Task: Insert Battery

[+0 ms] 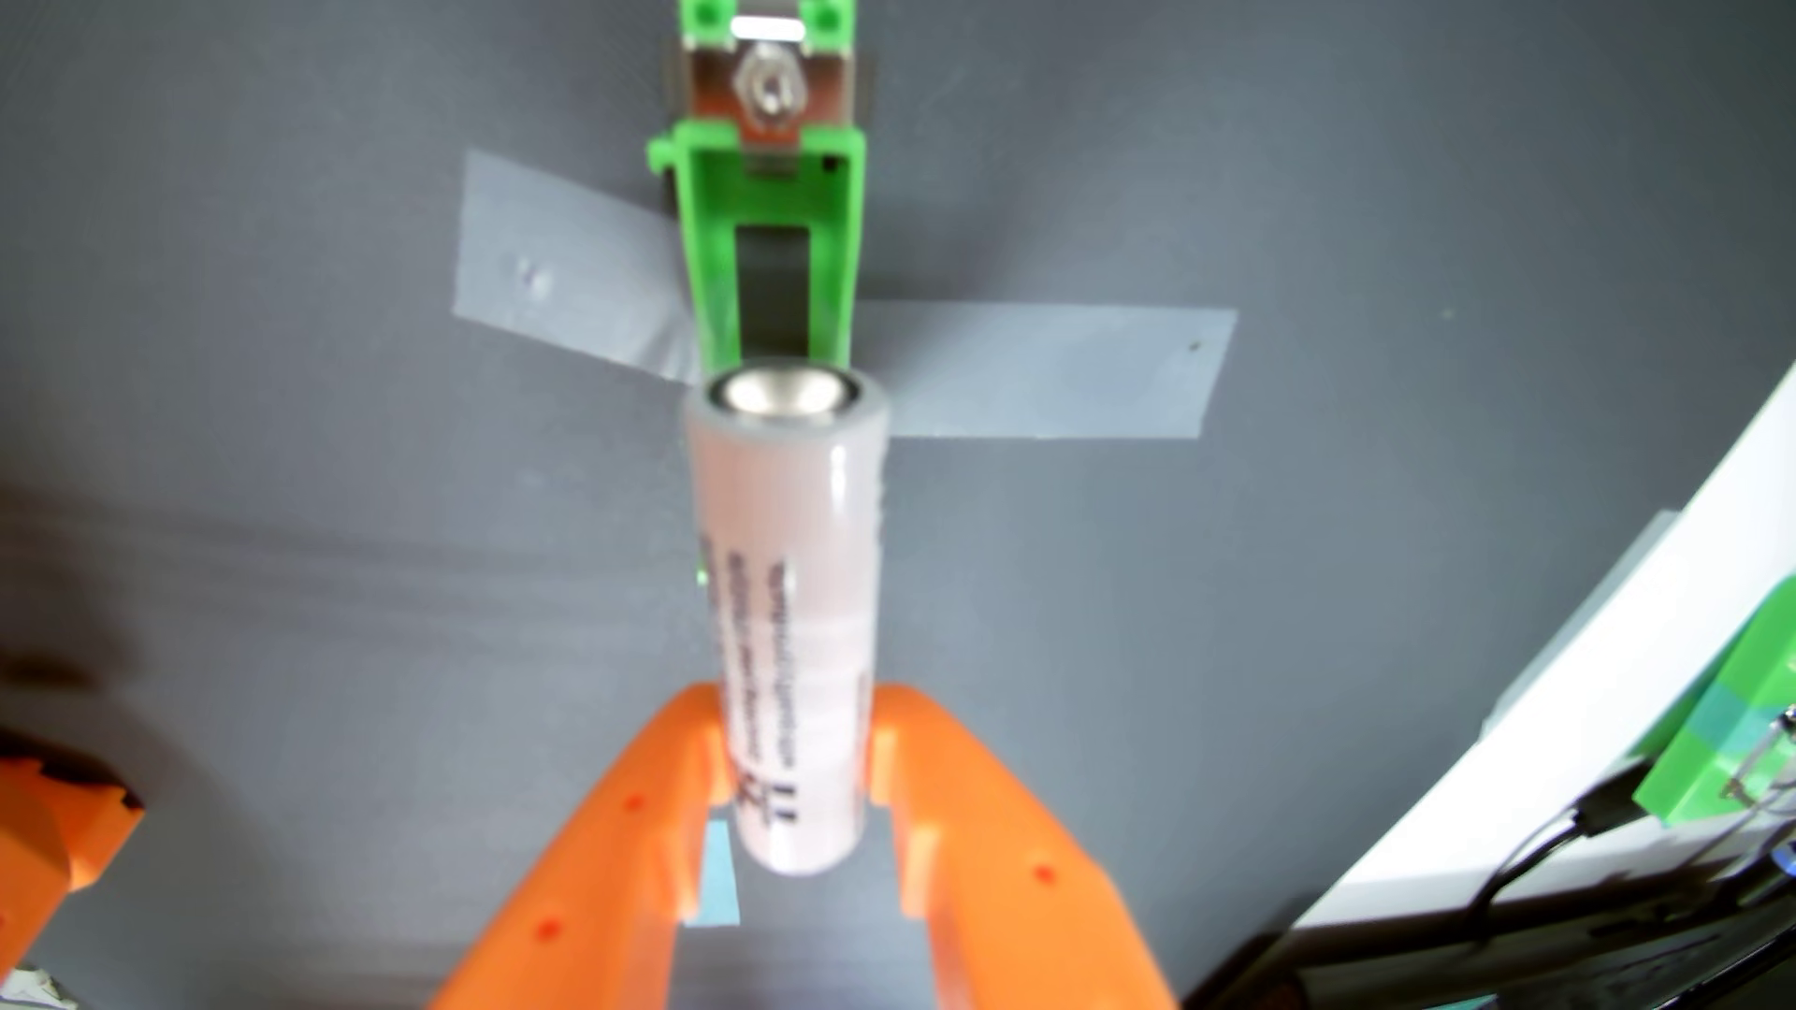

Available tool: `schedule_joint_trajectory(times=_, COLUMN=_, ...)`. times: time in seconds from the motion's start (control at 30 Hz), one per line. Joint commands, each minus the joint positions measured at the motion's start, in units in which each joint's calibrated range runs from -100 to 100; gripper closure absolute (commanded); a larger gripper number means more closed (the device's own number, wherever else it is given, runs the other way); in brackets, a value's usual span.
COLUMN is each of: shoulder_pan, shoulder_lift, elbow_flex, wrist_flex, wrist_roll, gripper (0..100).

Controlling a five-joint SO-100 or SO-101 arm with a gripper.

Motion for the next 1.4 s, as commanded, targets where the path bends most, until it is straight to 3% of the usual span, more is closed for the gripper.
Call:
schedule_joint_trajectory(times=0.0, shoulder_pan=-1.5, shoulder_lift=-1.3, elbow_flex=-0.1, wrist_flex=-0.2, wrist_roll=-0.2, gripper=98)
schedule_joint_trajectory(times=1.37, shoulder_pan=-1.6, shoulder_lift=-1.9, elbow_flex=7.2, wrist_flex=-8.8, wrist_roll=-0.3, gripper=99)
